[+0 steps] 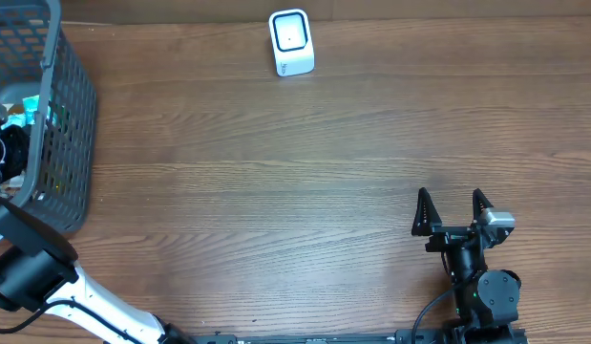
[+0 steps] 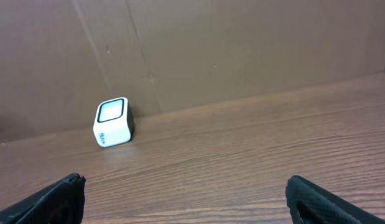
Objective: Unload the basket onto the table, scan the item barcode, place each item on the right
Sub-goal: 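Reach into the basket and grasp the yellow bottle with the left gripper, then lift the yellow bottle out and carry it toward the white scanner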
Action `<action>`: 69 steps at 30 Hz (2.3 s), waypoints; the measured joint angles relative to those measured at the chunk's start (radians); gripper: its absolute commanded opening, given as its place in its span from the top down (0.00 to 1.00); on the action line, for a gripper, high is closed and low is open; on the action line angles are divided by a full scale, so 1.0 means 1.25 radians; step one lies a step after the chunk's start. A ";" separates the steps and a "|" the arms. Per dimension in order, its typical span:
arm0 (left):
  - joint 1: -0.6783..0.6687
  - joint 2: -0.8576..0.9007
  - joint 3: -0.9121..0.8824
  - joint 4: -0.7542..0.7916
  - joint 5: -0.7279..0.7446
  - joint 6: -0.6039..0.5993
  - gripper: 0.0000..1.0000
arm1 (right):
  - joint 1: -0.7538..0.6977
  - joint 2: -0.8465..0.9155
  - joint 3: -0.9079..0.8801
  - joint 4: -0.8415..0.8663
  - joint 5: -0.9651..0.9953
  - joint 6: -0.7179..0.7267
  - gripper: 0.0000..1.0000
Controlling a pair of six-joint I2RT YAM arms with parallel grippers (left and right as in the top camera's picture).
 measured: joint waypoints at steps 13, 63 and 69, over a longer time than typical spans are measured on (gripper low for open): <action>0.000 0.002 0.004 -0.003 0.012 -0.027 0.51 | 0.000 0.000 0.000 0.000 0.000 0.000 0.00; -0.285 -0.236 0.628 -0.327 0.071 -0.402 0.95 | 0.000 0.000 0.000 0.000 0.000 0.000 0.00; -0.407 -0.233 0.623 -0.338 0.099 -0.401 0.94 | 0.000 0.000 0.000 0.000 0.000 0.000 0.00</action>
